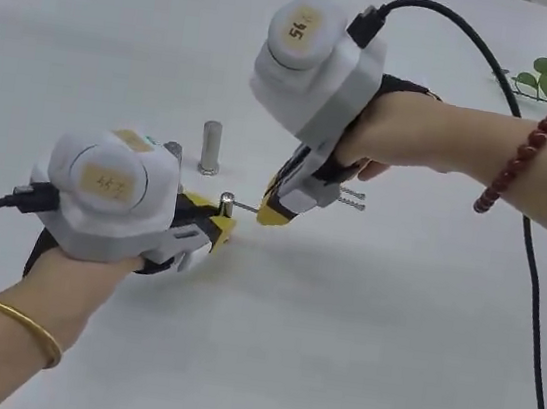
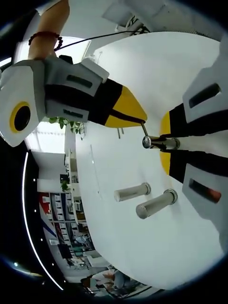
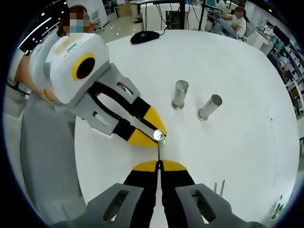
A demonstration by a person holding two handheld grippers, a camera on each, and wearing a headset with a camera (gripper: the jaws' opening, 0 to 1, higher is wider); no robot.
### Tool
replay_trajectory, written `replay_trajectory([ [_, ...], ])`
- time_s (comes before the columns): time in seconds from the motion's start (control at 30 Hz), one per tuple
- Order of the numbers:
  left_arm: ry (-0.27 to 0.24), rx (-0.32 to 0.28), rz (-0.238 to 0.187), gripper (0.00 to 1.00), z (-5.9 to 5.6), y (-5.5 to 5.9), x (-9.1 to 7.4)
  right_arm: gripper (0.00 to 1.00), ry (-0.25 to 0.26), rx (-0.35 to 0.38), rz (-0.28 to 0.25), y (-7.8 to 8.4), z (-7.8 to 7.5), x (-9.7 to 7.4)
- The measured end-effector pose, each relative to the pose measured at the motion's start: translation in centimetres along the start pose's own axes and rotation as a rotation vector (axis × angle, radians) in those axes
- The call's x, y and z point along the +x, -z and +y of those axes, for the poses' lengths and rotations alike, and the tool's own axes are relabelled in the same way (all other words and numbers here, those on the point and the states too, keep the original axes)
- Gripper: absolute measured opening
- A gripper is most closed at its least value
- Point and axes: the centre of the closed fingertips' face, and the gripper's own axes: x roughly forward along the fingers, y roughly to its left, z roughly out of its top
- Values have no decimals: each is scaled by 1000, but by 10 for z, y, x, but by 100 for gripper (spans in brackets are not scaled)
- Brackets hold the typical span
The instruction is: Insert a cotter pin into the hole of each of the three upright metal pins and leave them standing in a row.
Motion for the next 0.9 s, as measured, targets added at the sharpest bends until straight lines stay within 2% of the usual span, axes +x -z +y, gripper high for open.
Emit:
replay_trajectory([
  [0.27,2,3,2,7,-1,1,2,2,9,-31,24,-5,-1,0],
  [0.9,-6,-2,9,7,-2,5,3,2,7,-32,-30,-15,-7,6],
])
